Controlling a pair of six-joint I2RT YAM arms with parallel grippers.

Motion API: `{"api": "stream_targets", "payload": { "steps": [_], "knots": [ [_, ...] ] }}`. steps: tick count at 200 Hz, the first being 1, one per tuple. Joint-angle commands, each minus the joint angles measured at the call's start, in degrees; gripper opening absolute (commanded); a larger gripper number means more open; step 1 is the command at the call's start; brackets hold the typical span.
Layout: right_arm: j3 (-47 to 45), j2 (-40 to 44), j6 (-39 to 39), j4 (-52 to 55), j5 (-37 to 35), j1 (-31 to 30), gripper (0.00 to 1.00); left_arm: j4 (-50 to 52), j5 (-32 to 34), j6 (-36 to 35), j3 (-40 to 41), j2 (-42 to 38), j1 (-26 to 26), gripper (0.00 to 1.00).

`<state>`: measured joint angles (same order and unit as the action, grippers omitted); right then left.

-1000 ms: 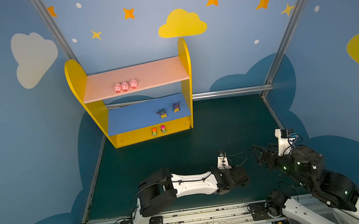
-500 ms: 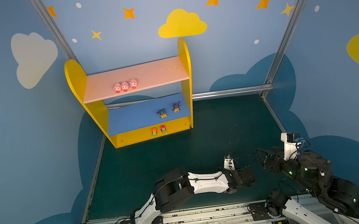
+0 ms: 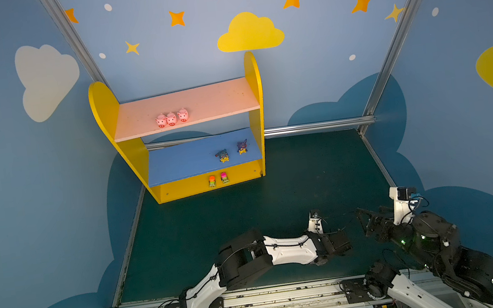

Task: Organize plastic toys on shelves
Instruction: Pick up the plastic toy from the bottom-center of the table.

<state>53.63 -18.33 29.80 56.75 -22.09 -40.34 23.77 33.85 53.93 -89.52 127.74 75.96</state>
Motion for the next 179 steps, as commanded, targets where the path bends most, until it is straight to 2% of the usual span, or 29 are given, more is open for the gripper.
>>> {"api": "stream_targets", "payload": {
  "steps": [1,55,89,137,179],
  "knots": [
    [0.7,0.2,0.5,0.3,-1.0,-0.1,0.84,3.0,-1.0,0.7,-0.7,1.4,-1.1,0.31],
    [0.0,-0.6,0.3,-1.0,-0.7,-0.2,0.84,7.5,-2.1,0.8,0.3,-1.0,-1.8,0.27],
    [0.6,-2.3,-0.3,-2.8,-0.1,-0.1,0.84,11.1,-2.7,-1.7,2.4,-6.2,-3.0,0.26],
    [0.8,-6.5,-0.8,-7.9,1.6,-0.2,0.84,23.6,1.6,-5.5,2.4,-16.8,-5.6,0.26],
    [1.8,-13.0,-1.8,-14.9,3.9,-0.1,0.84,34.4,6.6,-9.6,-3.5,-26.1,-9.4,0.27]
  ]
}}
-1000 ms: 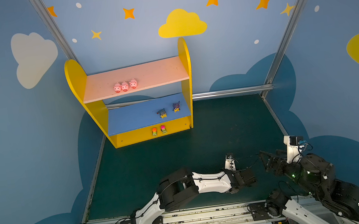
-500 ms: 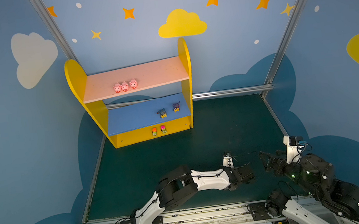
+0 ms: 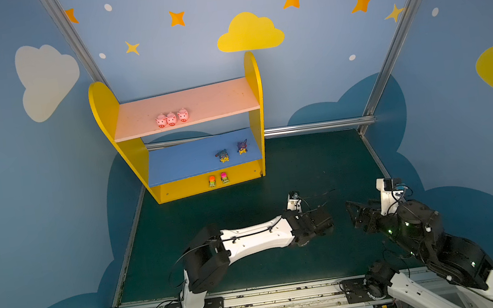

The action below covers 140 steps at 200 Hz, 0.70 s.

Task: Organize plastic toys on shelves
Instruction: Pick up the plastic toy from the bottom-center of the table, then place the plastic toy on the shelf.

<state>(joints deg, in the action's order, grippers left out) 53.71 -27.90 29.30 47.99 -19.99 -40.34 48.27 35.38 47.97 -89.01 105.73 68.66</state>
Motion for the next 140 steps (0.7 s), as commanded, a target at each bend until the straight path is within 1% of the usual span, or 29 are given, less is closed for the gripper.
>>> {"api": "stream_targets", "payload": {
  "steps": [1,27,45,72,96,110,140],
  "knots": [
    [1.8,-3.6,-1.3,-6.3,1.9,-0.1,0.84,10.2,5.2,-3.7,-4.1,-4.3,-2.2,0.27],
    [3.7,-7.7,-1.9,-10.1,3.2,-0.1,0.84,13.7,8.7,-8.7,-9.1,-8.3,-5.8,0.27],
    [5.0,-10.1,-2.2,-12.3,4.1,-0.1,0.84,14.5,11.6,-12.7,-13.1,-10.5,-8.6,0.27],
    [6.4,-13.6,-2.3,-15.4,5.2,-0.1,0.84,14.2,12.5,-19.4,-21.0,-12.1,-13.6,0.28],
    [7.9,-16.7,-2.4,-17.2,5.9,-0.2,0.84,16.6,12.7,-24.2,-31.5,-9.7,-18.0,0.28],
    [8.5,-18.3,-2.6,-18.3,6.4,-0.2,0.84,16.3,12.8,-27.8,-36.8,-7.9,-20.4,0.28],
    [10.0,-21.2,-3.1,-19.4,7.0,-0.1,0.84,17.2,9.5,-31.6,-50.0,-2.7,-25.9,0.28]
  ]
}}
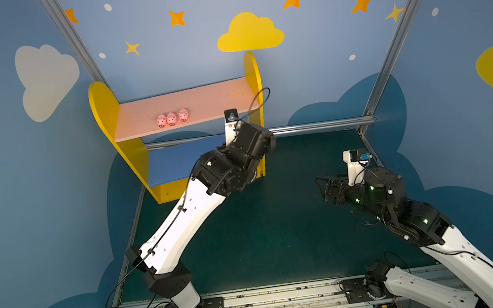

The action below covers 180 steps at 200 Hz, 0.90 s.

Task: Organize plastic toys on shelves
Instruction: Place the plastic toy on the shelf.

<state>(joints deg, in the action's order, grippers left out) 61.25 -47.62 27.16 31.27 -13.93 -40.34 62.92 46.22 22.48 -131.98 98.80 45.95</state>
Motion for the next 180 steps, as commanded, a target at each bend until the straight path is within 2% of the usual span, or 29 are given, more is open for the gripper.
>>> {"api": "stream_targets", "payload": {
  "steps": [1,30,62,91,114,180],
  "knots": [
    [2.5,-1.5,-1.0,-2.7,1.0,-0.1,0.84,2.6,-1.4,-6.3,-7.6,4.5,-3.4,0.28],
    [3.6,-3.4,-1.8,-3.1,1.6,0.0,0.84,3.0,-4.1,-9.9,-18.7,10.6,-8.1,0.27],
    [4.3,-4.8,-2.0,-4.0,1.7,0.5,0.84,2.3,-7.7,-11.8,-25.6,15.7,-13.1,0.28],
    [4.7,-7.0,-2.8,-4.7,1.8,1.0,0.84,-0.3,-10.5,-13.5,-26.0,16.8,-16.0,0.28],
    [4.8,-8.5,-2.9,-5.0,2.0,1.9,0.84,-1.1,-10.1,-15.4,-26.0,17.6,-16.9,0.28],
    [4.4,-12.4,-2.1,-7.7,4.4,4.6,0.84,-3.7,-13.9,-16.6,-26.0,18.8,-21.7,0.28]
  ]
}}
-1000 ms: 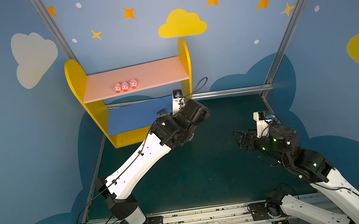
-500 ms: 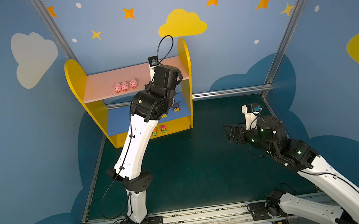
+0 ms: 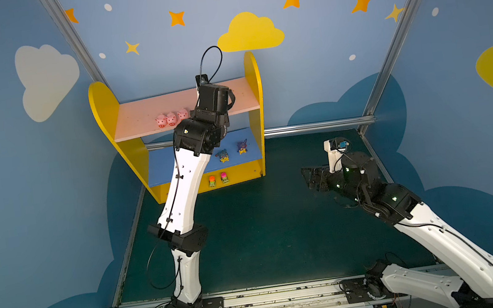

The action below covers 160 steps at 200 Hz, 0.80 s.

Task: Organize plastic toys on shelves
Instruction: Place the plastic toy on the shelf.

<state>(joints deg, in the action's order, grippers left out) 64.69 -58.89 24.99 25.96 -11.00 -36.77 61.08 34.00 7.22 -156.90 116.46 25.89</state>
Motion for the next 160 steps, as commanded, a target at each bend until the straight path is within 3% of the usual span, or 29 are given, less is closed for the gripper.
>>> {"api": "stream_targets", "payload": {
  "steps": [1,160],
  "knots": [
    [0.9,-1.2,0.0,-2.5,1.5,1.1,0.84,-1.9,-1.7,-1.4,-1.1,1.1,-1.7,0.28],
    [2.8,-7.1,1.0,-4.8,3.3,3.0,0.84,-2.1,-6.9,-1.1,-1.0,4.3,-6.9,0.31]
  ]
}}
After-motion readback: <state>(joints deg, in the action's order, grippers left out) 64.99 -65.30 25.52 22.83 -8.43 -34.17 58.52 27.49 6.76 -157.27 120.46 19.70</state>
